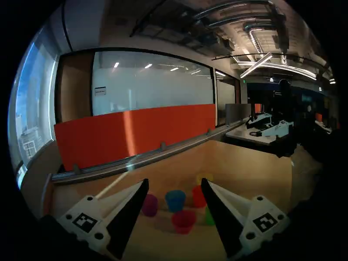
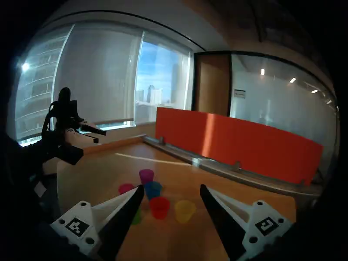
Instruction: Pour water
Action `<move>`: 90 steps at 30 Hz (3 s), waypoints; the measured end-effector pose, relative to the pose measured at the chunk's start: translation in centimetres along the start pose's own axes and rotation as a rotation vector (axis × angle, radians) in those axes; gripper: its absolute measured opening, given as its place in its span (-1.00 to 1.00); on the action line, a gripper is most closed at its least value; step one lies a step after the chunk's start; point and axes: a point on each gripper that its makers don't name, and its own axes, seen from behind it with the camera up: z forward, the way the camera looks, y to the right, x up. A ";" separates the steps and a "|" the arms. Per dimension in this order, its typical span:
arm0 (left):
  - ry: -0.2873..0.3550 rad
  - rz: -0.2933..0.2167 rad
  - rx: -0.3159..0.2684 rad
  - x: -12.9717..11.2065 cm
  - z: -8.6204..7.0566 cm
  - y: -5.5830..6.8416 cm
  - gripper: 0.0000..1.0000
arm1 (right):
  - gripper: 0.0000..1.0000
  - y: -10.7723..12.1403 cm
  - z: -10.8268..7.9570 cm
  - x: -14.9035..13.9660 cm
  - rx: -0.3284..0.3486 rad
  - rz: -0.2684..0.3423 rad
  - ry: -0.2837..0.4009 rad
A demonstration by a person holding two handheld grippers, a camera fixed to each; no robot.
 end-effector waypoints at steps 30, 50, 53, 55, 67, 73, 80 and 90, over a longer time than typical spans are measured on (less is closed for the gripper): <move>-0.138 0.011 -0.047 -8.0 2.1 0.9 0.78 | 0.99 0.1 1.9 -8.3 0.022 0.007 -0.164; -0.198 0.002 -0.070 -12.6 4.0 1.3 0.78 | 0.99 0.5 3.4 -12.2 0.021 0.015 -0.202; -0.202 0.006 -0.075 -12.7 4.1 1.4 0.78 | 0.99 0.6 3.5 -12.4 0.020 0.019 -0.202; -0.204 0.009 -0.077 -12.8 4.2 1.5 0.78 | 0.99 0.7 3.6 -12.4 0.020 0.019 -0.203; -0.215 0.021 -0.092 -13.4 4.4 2.2 0.78 | 0.99 0.7 3.9 -12.9 0.023 0.012 -0.209; -0.221 0.023 -0.094 -13.8 4.6 2.3 0.77 | 0.99 0.6 4.1 -13.5 0.024 0.013 -0.216; -0.225 0.025 -0.092 -14.0 4.7 2.1 0.78 | 0.98 0.7 4.3 -13.7 0.024 0.010 -0.219; -0.227 0.030 -0.100 -14.0 5.1 2.2 0.78 | 0.99 -0.5 5.1 -14.3 0.063 -0.003 -0.229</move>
